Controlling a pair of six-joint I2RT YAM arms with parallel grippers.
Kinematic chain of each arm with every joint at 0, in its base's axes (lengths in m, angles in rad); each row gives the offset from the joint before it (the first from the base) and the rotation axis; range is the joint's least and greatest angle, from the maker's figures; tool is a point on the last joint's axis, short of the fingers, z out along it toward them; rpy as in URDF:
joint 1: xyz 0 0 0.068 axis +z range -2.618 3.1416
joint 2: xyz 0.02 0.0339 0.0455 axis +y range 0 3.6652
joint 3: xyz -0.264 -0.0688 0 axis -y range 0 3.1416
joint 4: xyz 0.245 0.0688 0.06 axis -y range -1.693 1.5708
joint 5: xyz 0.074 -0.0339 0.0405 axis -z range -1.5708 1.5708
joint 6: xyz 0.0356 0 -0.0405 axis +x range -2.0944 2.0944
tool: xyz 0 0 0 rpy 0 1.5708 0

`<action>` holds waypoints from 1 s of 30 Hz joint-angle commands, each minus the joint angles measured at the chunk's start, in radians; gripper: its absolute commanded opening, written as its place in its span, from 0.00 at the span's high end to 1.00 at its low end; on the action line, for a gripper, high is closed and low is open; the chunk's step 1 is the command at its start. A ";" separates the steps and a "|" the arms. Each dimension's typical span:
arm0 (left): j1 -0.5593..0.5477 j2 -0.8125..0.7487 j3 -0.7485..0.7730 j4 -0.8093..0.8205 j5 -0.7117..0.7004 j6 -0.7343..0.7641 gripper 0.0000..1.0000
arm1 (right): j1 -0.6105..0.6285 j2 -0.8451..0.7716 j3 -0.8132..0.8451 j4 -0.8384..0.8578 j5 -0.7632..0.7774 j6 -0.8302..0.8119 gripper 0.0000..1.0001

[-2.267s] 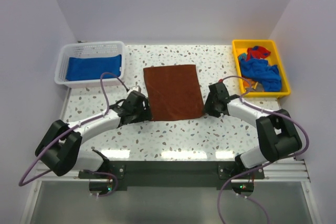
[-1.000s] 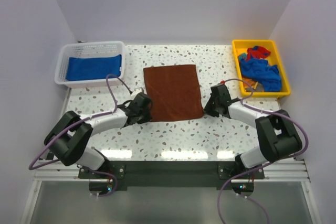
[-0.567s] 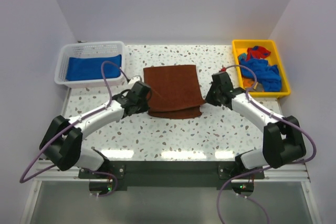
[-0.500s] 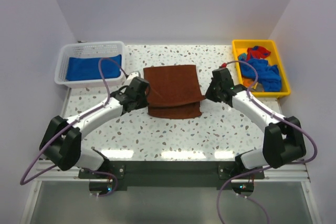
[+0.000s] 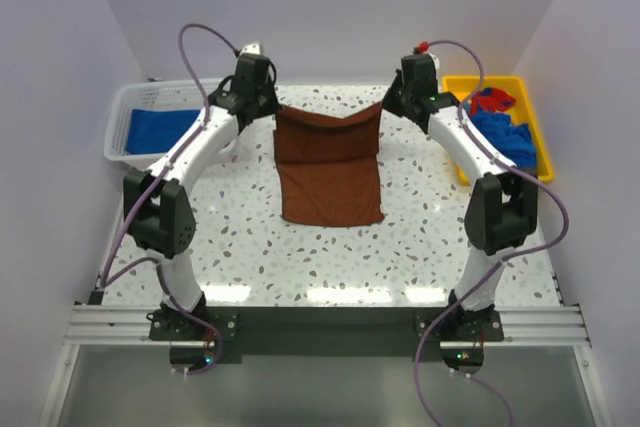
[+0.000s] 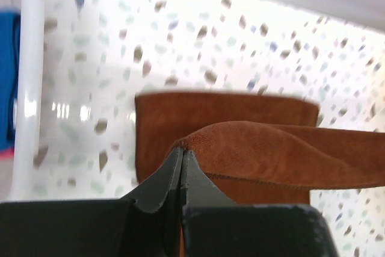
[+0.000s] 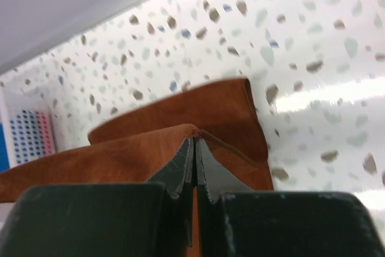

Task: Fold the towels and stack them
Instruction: Fold the towel

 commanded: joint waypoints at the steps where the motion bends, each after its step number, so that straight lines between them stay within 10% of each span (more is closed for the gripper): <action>1: 0.063 0.086 0.232 0.031 0.074 0.087 1.00 | -0.014 0.050 0.147 0.121 -0.015 -0.057 1.00; 9: 0.097 -0.017 0.107 0.289 0.196 0.107 1.00 | -0.017 -0.031 0.019 0.416 -0.034 -0.117 1.00; 30: -0.056 -0.406 -0.750 0.401 0.352 -0.160 1.00 | -0.016 -0.335 -0.618 0.181 -0.231 -0.019 1.00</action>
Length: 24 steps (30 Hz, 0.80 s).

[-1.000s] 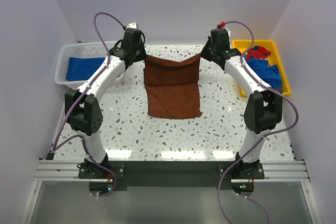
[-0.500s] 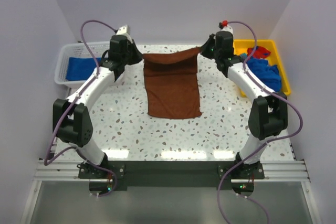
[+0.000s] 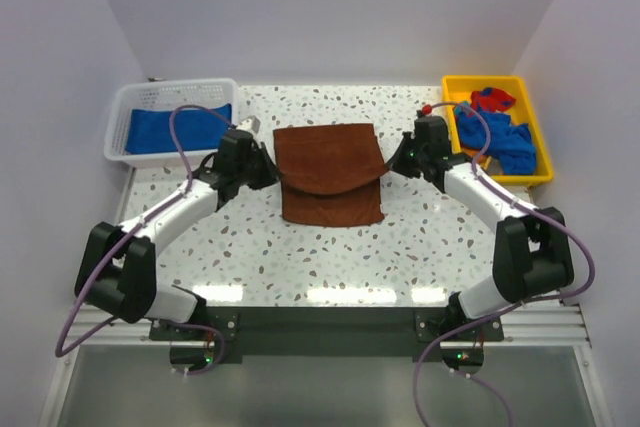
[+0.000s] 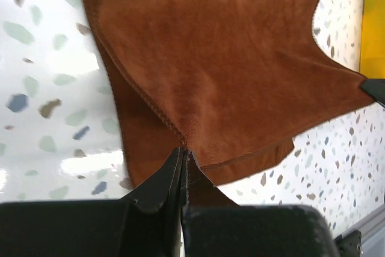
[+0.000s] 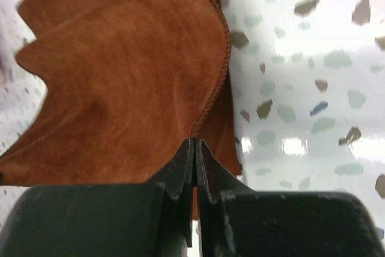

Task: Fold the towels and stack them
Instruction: Fold the towel

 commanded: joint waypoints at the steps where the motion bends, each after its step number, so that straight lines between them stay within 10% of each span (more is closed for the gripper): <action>1: -0.080 -0.024 -0.056 0.090 0.007 -0.063 1.00 | -0.002 -0.037 -0.070 0.022 -0.061 0.025 1.00; 24: -0.188 0.086 -0.280 0.122 -0.123 -0.126 1.00 | -0.002 0.046 -0.136 0.108 -0.065 0.018 1.00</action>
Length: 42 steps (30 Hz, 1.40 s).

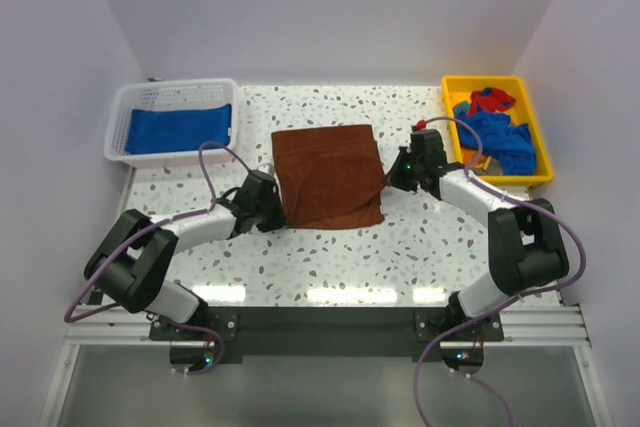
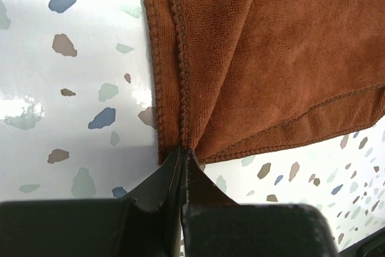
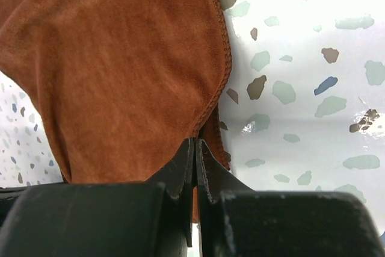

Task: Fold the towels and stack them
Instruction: Fold the towel

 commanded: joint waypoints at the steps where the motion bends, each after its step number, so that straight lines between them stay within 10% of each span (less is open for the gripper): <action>1: -0.009 0.025 -0.013 0.015 -0.032 -0.007 1.00 | -0.002 0.015 -0.015 0.048 -0.001 0.006 1.00; 22: -0.008 -0.079 0.122 -0.301 -0.180 0.004 0.98 | -0.002 0.012 0.059 -0.046 0.057 -0.029 1.00; 42: 0.282 0.360 1.239 -0.433 -0.098 0.363 0.96 | -0.002 0.260 0.831 -0.051 0.131 -0.034 1.00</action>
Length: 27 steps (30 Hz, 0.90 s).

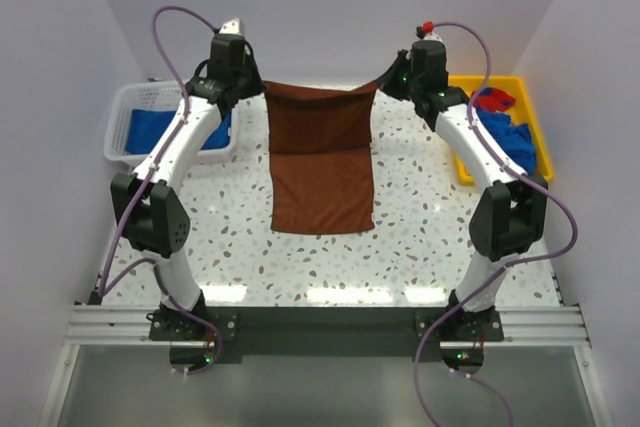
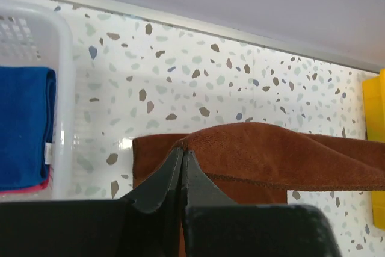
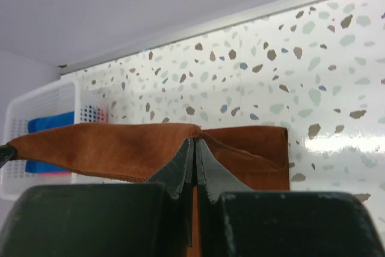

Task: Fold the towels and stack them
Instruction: Fold the towel

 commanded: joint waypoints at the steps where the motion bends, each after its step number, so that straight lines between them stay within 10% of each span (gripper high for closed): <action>1: 0.007 0.020 0.097 -0.008 0.052 0.088 0.96 | -0.003 0.020 0.083 0.051 0.025 -0.007 1.00; 19: 0.007 -0.359 -0.497 0.015 0.178 0.039 0.93 | 0.025 -0.302 -0.417 -0.074 -0.093 0.059 1.00; 27: 0.009 -0.270 -0.351 0.030 0.111 0.085 0.93 | 0.025 -0.190 -0.239 -0.042 -0.039 0.028 1.00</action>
